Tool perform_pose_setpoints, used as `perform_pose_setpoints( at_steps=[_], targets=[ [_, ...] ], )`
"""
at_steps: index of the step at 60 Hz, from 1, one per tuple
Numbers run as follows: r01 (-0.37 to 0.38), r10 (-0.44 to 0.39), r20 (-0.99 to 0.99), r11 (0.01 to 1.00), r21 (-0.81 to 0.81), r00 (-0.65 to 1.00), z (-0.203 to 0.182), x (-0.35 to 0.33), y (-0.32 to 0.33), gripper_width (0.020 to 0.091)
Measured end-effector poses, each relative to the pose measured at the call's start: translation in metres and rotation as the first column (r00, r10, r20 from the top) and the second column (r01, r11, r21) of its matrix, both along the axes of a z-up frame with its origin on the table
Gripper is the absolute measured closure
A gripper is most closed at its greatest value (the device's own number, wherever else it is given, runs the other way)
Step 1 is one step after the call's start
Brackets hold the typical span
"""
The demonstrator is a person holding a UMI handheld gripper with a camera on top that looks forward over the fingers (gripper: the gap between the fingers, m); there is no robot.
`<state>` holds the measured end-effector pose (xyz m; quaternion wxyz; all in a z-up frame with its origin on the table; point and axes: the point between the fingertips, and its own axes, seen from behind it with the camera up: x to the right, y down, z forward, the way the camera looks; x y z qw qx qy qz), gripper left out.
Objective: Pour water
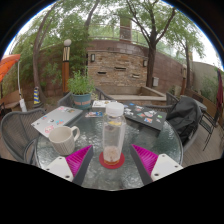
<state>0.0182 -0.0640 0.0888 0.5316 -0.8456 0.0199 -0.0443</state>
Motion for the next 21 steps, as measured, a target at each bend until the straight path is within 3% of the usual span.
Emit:
perform_pose_setpoints(
  at_steps=[11,21],
  targets=[
    [0.040,-0.040,-0.013,0.999,-0.037,0.999,0.055,-0.054,-0.094,0.0278],
    [0.004,-0.011,-0.098,0.998,-0.068,0.995,0.109,-0.135,-0.179,0.0277]
  ],
)
